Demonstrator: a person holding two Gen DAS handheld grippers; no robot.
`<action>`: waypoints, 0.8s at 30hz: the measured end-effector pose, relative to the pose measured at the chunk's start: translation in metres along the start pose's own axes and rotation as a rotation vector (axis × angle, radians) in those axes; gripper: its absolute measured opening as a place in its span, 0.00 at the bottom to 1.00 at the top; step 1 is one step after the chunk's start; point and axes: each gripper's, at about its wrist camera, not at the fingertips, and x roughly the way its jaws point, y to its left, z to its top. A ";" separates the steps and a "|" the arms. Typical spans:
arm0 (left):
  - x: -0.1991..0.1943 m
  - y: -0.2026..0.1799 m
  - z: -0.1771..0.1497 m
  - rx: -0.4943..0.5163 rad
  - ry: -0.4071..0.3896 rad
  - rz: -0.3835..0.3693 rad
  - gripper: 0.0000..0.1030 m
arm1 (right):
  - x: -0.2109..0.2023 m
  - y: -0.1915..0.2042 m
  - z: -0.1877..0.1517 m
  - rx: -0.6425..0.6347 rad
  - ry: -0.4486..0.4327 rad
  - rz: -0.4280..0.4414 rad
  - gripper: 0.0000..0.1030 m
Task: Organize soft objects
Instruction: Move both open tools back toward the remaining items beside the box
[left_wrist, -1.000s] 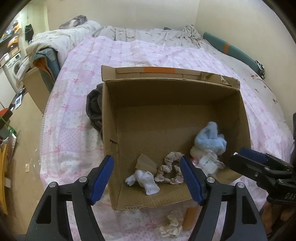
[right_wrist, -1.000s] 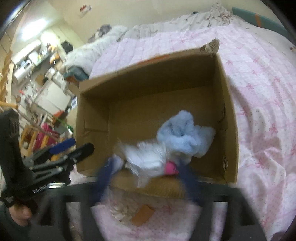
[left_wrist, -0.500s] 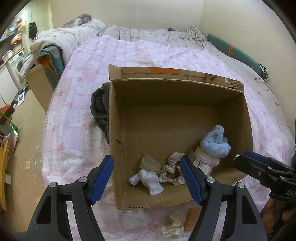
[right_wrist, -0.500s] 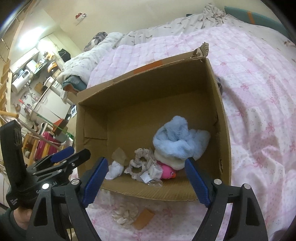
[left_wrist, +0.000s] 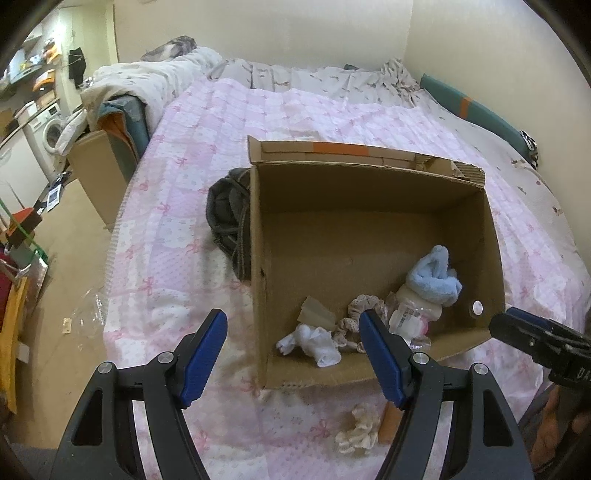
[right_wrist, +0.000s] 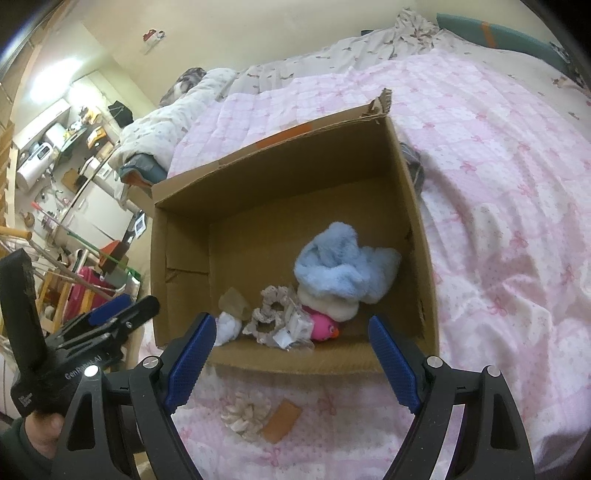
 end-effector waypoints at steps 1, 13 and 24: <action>-0.003 0.002 -0.002 -0.005 -0.002 0.002 0.69 | -0.002 0.000 -0.002 -0.001 0.001 -0.005 0.88; -0.008 0.010 -0.038 -0.046 0.057 0.026 0.69 | 0.001 0.004 -0.039 0.034 0.111 0.014 0.87; 0.010 0.017 -0.066 -0.124 0.191 0.051 0.69 | 0.036 0.004 -0.069 0.058 0.292 -0.081 0.87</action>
